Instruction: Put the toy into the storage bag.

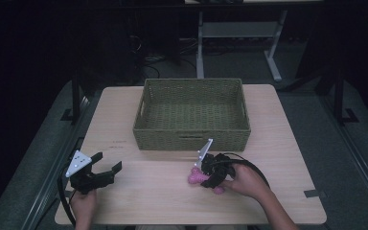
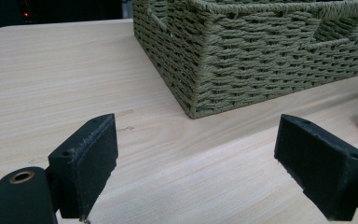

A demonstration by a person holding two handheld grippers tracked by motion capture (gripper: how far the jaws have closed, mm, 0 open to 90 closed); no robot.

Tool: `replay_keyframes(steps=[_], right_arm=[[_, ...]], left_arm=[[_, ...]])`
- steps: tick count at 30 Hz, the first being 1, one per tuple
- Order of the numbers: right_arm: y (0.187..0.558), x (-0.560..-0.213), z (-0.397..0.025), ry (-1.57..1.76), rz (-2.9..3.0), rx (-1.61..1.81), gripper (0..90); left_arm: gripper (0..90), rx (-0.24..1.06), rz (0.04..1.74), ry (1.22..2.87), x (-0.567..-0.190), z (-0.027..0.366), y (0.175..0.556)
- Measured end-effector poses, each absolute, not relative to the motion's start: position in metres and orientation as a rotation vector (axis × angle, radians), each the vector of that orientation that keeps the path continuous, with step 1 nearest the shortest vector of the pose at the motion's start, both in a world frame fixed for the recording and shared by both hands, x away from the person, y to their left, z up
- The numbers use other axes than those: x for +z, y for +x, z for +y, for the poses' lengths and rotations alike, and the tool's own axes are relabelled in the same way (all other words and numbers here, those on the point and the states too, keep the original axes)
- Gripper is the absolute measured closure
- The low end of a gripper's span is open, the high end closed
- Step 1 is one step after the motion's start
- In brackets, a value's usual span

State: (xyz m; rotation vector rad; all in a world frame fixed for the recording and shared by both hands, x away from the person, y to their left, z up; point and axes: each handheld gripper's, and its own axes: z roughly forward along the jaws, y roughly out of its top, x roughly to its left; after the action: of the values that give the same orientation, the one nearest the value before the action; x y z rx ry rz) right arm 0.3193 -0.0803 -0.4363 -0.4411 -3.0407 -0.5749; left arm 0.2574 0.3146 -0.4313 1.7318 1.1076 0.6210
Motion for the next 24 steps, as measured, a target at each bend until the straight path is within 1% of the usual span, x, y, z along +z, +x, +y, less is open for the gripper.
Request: replay_keyframes(steps=[7,15,24], right_arm=[[0.32,-0.435,-0.081,-0.424,-3.033,-0.575,57.6],[0.321,-0.431,-0.085,-0.416,-3.006,-0.609,58.0],[0.325,-0.414,-0.089,-0.39,-2.991,-0.654,58.0]], left_arm=[[12.8,0.622,1.108,1.73,-0.431,0.315,0.257],[12.8,0.623,1.108,1.73,-0.431,0.315,0.257],[12.8,0.623,1.109,1.724,-0.431,0.315,0.257]])
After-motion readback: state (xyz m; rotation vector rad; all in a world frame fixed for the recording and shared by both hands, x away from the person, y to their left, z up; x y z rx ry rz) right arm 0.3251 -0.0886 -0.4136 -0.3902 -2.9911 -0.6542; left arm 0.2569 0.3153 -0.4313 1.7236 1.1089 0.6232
